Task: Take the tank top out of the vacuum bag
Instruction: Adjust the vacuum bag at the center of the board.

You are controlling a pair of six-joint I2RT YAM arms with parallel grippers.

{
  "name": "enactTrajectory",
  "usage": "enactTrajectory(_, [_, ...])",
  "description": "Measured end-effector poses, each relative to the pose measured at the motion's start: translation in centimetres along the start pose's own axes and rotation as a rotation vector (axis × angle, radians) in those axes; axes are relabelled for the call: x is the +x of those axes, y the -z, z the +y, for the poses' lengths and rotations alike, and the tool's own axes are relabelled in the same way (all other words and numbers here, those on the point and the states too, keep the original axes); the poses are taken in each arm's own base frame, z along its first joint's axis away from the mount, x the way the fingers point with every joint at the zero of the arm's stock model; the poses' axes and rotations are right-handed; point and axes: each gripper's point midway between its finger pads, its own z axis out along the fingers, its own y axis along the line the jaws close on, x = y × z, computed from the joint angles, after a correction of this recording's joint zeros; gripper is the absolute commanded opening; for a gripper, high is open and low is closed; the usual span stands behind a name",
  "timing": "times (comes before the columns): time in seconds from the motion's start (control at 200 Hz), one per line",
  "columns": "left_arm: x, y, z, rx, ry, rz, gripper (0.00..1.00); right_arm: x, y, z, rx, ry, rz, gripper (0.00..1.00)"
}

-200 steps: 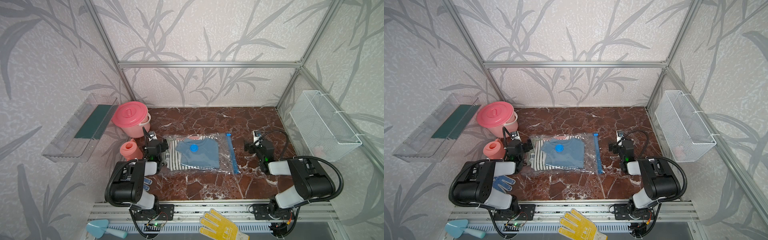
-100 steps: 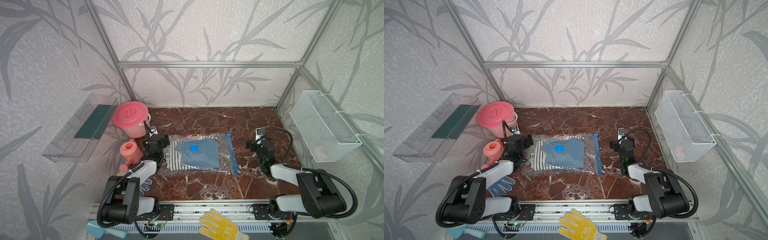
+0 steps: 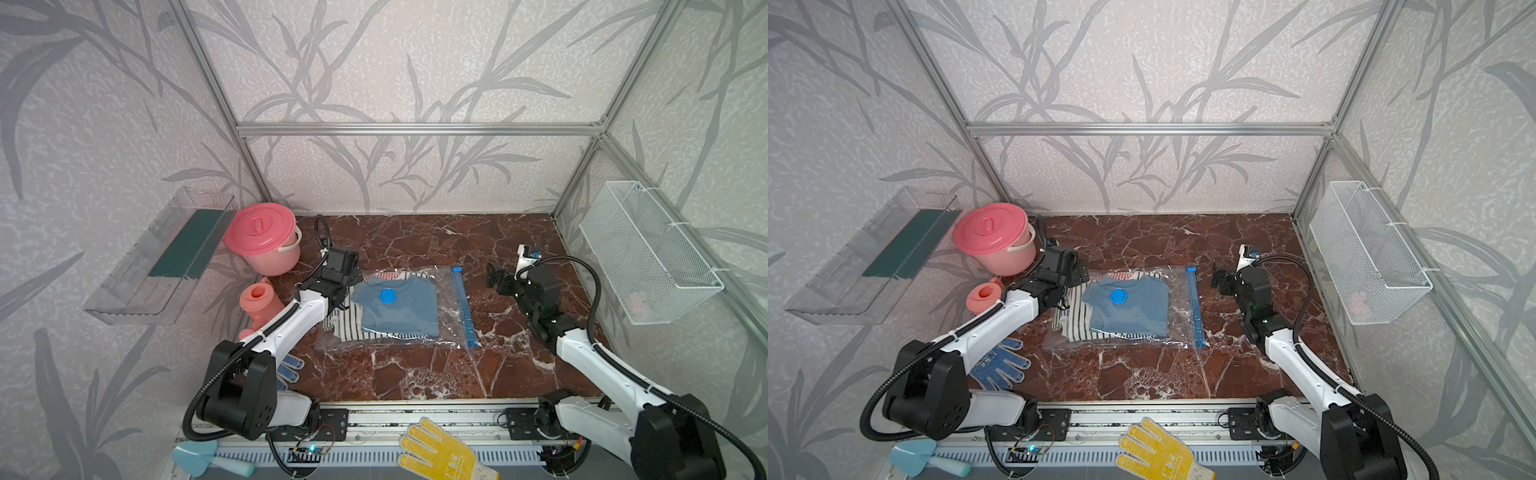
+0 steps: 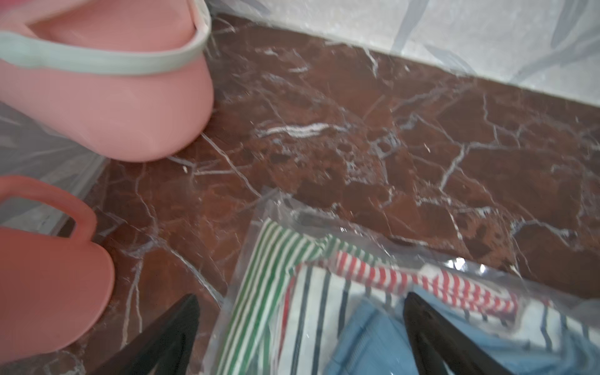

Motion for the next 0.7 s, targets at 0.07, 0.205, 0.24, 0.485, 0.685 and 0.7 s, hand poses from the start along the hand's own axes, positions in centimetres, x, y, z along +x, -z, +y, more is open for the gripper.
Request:
enactTrajectory(0.07, [1.4,0.3,-1.0,0.036,-0.017,0.049,0.97,2.3,-0.2,0.3,-0.029,-0.017,0.098,0.99])
enactTrajectory(0.205, [3.1,0.8,-2.6,0.095,-0.031,0.108,0.95,6.2,-0.6,1.4,-0.1,-0.041,0.274,1.0])
enactTrajectory(0.24, [3.4,0.8,-2.9,0.105,-0.033,0.12,0.95,7.0,-0.7,1.6,-0.115,-0.047,0.31,0.99])
enactTrajectory(0.485, [5.3,0.5,-4.0,0.142,-0.035,0.19,0.95,11.0,-2.5,3.8,-0.225,-0.107,0.524,0.7])
enactTrajectory(0.685, [5.6,0.9,-3.9,0.154,-0.018,0.198,0.95,12.6,-4.1,5.5,-0.28,-0.131,0.616,0.44])
enactTrajectory(0.7, [5.6,1.0,-3.9,0.155,-0.016,0.197,0.95,12.8,-4.1,5.6,-0.281,-0.132,0.622,0.41])
